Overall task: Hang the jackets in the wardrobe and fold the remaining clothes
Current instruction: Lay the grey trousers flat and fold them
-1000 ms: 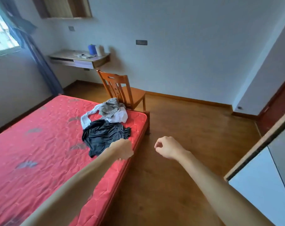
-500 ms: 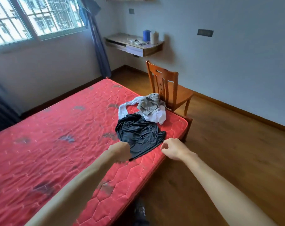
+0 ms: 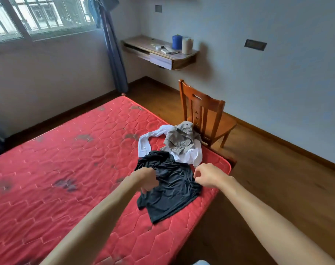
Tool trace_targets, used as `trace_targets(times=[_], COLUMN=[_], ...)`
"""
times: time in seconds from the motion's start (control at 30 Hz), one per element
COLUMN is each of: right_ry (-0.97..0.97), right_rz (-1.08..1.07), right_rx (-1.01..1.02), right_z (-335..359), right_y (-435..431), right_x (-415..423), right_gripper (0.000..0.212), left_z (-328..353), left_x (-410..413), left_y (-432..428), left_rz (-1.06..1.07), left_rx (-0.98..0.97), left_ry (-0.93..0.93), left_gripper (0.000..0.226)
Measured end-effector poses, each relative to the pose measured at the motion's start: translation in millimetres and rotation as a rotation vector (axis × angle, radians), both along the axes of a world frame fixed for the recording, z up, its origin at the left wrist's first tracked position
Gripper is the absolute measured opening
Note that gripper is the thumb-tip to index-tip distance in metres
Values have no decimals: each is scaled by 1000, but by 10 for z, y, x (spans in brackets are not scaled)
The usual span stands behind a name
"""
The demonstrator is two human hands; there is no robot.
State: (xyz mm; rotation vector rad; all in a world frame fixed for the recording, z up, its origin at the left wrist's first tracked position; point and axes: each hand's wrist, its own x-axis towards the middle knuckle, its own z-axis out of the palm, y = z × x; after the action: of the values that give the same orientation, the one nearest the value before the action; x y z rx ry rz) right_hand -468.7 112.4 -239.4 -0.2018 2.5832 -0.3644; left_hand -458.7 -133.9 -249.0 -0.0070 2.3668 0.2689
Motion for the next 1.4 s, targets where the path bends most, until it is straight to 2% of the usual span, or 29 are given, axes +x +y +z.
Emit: trace_targets(times=[0.17, 0.33, 0.47, 0.57, 0.7, 0.87, 0.97, 1.1, 1.23, 1.33, 1.4], right_ry=[-20, -72, -116, -148, -211, -255, -247, -268, -256, -262, -237], right_rz=[4, -21, -40, -78, -134, -160, -126, 32, 8, 51, 50], right_rx=[49, 66, 24, -8, -44, -52, -82, -17, -42, 15, 42], right_z=[-143, -405, -644, -799, -1120, -1843, -2338, -2953, -3553, -3839, -3921], right_y=[37, 176, 291, 395, 536, 570, 496, 351, 210, 179, 199], right_x=[-652, -1380, -2101, -2625, -3322, -4184, -4647, -5115, -5420, -5482, -5471], right_gripper=[28, 26, 24, 21, 23, 46, 44, 37, 33, 35, 50], left_z=[-200, -410, -575, -763, -1054, -2071, -2558, -3069, -3607, -3879, -3984], left_x=[-634, -1286, -1860, -2299, -2927, -3556, -3869, -4215, -4344, -4298, -4272], left_y=[20, 100, 218, 395, 683, 1025, 1201, 1264, 1259, 1340, 1384], left_rz=[63, 121, 240, 247, 454, 673, 769, 734, 797, 870, 944], left_rx=[45, 118, 176, 178, 236, 326, 374, 404, 434, 495, 538], left_ry=[18, -67, -58, -197, -128, -158, -180, -195, -232, -263, -241], left_gripper=[24, 35, 32, 29, 22, 22, 28, 30, 33, 22, 14])
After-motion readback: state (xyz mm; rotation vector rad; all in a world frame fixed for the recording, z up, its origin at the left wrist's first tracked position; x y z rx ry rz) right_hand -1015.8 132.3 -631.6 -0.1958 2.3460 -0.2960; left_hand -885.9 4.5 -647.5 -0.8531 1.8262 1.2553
